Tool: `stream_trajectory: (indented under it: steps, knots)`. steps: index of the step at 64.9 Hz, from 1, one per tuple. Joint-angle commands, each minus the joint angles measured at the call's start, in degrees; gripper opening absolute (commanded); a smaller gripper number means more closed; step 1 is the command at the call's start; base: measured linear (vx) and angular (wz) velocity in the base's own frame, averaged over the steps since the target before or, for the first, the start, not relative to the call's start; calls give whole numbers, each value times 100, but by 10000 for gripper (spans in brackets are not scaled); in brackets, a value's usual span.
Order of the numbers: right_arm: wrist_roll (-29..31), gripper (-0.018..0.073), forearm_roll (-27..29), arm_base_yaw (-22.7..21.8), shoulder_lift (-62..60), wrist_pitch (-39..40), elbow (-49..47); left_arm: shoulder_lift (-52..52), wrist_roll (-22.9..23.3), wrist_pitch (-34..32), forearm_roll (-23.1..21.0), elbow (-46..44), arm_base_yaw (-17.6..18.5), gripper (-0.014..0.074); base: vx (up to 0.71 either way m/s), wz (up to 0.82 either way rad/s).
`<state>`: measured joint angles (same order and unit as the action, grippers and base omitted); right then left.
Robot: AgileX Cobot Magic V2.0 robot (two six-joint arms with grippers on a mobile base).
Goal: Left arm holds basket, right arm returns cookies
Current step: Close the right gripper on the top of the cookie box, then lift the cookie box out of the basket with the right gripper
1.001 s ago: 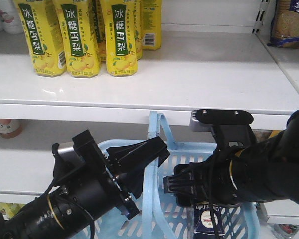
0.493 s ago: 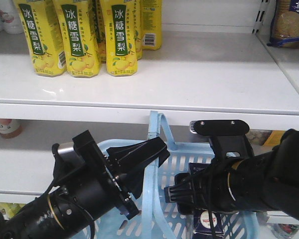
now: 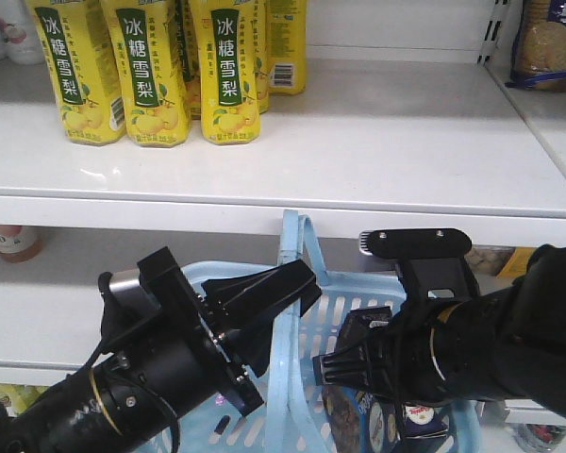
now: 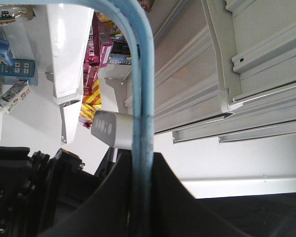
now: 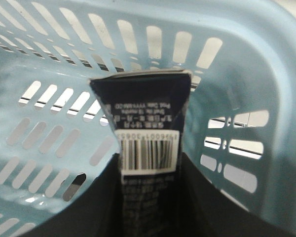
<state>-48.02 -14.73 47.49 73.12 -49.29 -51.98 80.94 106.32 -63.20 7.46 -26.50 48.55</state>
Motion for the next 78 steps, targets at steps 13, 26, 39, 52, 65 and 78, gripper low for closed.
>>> stream_trajectory:
  steps: [13, 26, 39, 52, 65, 78]
  knots:
    - [-1, -11, -148, -3, -257, -6, -187, -181, -63, -1544, -552, -168, -61, -3, 0, 0]
    - [-1, -11, -159, -3, -539, -308, -555, -181, -63, -1544, -552, -168, -61, -3, 0, 0]
    - [-1, -11, -144, -3, -936, -891, -957, -181, -63, -1544, -552, -168, -61, -3, 0, 0]
    - [-1, -11, -138, -3, -1370, -1151, -1268, -181, -63, -1544, -552, -168, -61, -3, 0, 0]
    - [-2, -11, -201, -3, -1688, -1160, -1630, -181, -63, -1544, -552, -168, -61, -3, 0, 0]
    - [76, -7, -695, -3, -1822, -1061, -2006, -181, -63, -1544, -552, -168, -61, -3, 0, 0]
